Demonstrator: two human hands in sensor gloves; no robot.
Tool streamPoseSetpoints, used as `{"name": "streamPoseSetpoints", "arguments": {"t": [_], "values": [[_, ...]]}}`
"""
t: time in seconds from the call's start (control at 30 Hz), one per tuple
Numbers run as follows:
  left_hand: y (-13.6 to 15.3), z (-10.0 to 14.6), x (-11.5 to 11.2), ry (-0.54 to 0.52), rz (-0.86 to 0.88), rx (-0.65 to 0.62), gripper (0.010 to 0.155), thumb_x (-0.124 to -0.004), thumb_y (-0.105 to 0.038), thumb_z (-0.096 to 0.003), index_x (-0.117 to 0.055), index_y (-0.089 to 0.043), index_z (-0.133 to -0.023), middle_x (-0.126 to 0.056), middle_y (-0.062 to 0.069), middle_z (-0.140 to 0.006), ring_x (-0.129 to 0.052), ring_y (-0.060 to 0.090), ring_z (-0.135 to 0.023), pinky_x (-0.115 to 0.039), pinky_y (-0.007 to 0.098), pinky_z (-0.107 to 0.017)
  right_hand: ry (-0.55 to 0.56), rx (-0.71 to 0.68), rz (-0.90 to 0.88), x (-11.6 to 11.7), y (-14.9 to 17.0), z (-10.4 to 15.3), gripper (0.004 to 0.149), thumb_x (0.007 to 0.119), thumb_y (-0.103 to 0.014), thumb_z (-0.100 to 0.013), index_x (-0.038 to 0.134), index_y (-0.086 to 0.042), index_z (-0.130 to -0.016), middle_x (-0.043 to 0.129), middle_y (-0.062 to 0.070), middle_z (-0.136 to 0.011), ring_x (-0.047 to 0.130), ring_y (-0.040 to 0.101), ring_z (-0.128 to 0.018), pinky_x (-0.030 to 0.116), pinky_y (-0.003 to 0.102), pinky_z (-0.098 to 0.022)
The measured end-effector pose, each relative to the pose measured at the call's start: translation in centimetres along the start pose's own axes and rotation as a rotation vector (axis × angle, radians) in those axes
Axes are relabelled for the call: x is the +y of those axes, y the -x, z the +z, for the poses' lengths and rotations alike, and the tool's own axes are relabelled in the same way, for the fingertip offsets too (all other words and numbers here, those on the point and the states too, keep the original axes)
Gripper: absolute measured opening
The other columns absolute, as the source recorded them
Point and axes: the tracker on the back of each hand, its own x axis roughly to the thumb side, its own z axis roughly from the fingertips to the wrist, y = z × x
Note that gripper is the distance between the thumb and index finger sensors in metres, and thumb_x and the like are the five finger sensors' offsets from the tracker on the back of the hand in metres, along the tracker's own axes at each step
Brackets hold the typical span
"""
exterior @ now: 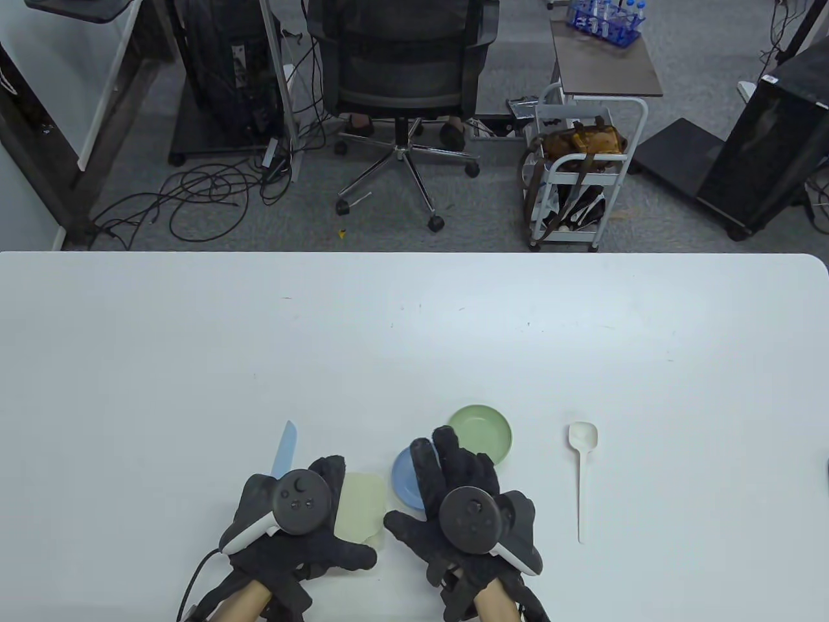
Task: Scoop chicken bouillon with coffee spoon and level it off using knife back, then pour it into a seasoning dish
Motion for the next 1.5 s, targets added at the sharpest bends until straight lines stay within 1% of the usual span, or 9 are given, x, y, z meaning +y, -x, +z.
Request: {"name": "streamPoseSetpoints", "arguments": {"t": [0.07, 0.2, 0.3, 0.53, 0.67, 0.77, 0.9, 1.3, 1.5], "values": [[0.3, -0.1, -0.3, -0.037, -0.002, -0.017, 0.131, -0.094, -0.057, -0.0335, 0.0, -0.001, -0.105, -0.018, 0.031, -0.114, -0.036, 0.054, -0.109, -0.045, 0.063, -0.075, -0.098, -0.043, -0.005, 0.3, -1.6, -1.3, 0.096, 0.085, -0.056, -0.037, 0.023, -0.022, -0.102, 0.014, 0.008, -0.116, 0.035, 0.049, -0.101, 0.013, 0.074, -0.072], [0.6, -0.3, -0.8, -0.132, 0.002, -0.031, 0.129, -0.095, -0.052, -0.0341, 0.0, 0.0, -0.104, -0.028, 0.028, -0.115, -0.047, 0.047, -0.11, -0.048, 0.06, -0.075, -0.38, -0.065, 0.05, 2.3, -3.8, -4.3, 0.109, 0.089, -0.052, -0.035, 0.008, -0.01, -0.097, -0.001, 0.02, -0.106, 0.028, 0.043, -0.104, 0.013, 0.076, -0.071], [1.2, -0.4, -1.1, -0.186, 0.036, -0.059, 0.13, -0.097, -0.052, -0.0316, -0.002, 0.0, -0.105, -0.038, 0.024, -0.113, -0.056, 0.042, -0.108, -0.05, 0.06, -0.075, -0.492, -0.07, 0.051, 4.2, -4.4, -6.0, 0.109, 0.09, -0.047, -0.035, 0.009, -0.007, -0.095, 0.0, 0.024, -0.103, 0.027, 0.046, -0.102, 0.014, 0.075, -0.071], [1.4, -0.6, -0.9, -0.257, -0.024, -0.049, 0.133, -0.1, -0.055, -0.0259, -0.01, -0.002, -0.107, -0.051, 0.019, -0.112, -0.069, 0.036, -0.105, -0.052, 0.056, -0.077, -0.654, -0.024, -0.053, 5.4, -4.4, -7.9, 0.112, 0.095, -0.04, -0.034, 0.007, -0.006, -0.093, 0.001, 0.026, -0.099, 0.019, 0.049, -0.091, 0.005, 0.072, -0.07], [1.3, -0.8, -0.7, -0.278, -0.078, -0.038, 0.134, -0.101, -0.057, -0.0219, -0.014, -0.002, -0.108, -0.056, 0.017, -0.109, -0.074, 0.033, -0.102, -0.052, 0.053, -0.078, -0.616, 0.003, 0.094, 5.8, -5.6, -7.9, 0.109, 0.091, -0.041, -0.036, 0.004, -0.001, -0.09, 0.004, 0.029, -0.098, 0.021, 0.053, -0.091, 0.009, 0.076, -0.068], [1.3, -0.8, -0.7, -0.298, -0.117, -0.052, 0.135, -0.1, -0.059, -0.0202, -0.016, -0.002, -0.108, -0.058, 0.016, -0.108, -0.077, 0.031, -0.1, -0.052, 0.052, -0.078, -0.588, 0.012, 0.17, 5.9, -6.3, -7.8, 0.108, 0.09, -0.04, -0.036, 0.005, 0.001, -0.089, 0.007, 0.032, -0.098, 0.026, 0.056, -0.092, 0.036, 0.079, -0.067], [1.3, -0.7, -0.8, -0.313, -0.115, -0.058, 0.135, -0.1, -0.059, -0.0202, -0.016, -0.001, -0.108, -0.059, 0.016, -0.107, -0.077, 0.031, -0.099, -0.051, 0.052, -0.078, -0.578, 0.015, 0.157, 5.7, -6.3, -8.1, 0.108, 0.094, -0.038, -0.034, 0.01, 0.001, -0.089, 0.013, 0.032, -0.099, 0.032, 0.057, -0.091, 0.051, 0.076, -0.062], [1.6, -0.7, -0.9, -0.333, -0.096, -0.073, 0.135, -0.1, -0.059, -0.0203, -0.017, 0.001, -0.108, -0.061, 0.017, -0.107, -0.079, 0.031, -0.098, -0.052, 0.051, -0.077, -0.661, 0.026, 0.053, 5.1, -5.6, -9.2, 0.108, 0.097, -0.034, -0.034, 0.012, -0.001, -0.091, 0.015, 0.031, -0.099, 0.032, 0.057, -0.089, 0.053, 0.077, -0.059], [2.0, -0.8, -0.9, -0.331, -0.052, -0.084, 0.134, -0.1, -0.059, -0.021, -0.016, 0.001, -0.108, -0.06, 0.017, -0.106, -0.078, 0.031, -0.098, -0.052, 0.051, -0.077, -0.7, 0.02, -0.101, 4.6, -4.6, -9.8, 0.107, 0.098, -0.032, -0.034, 0.015, -0.001, -0.092, 0.015, 0.031, -0.1, 0.028, 0.058, -0.088, 0.05, 0.079, -0.057]]}}
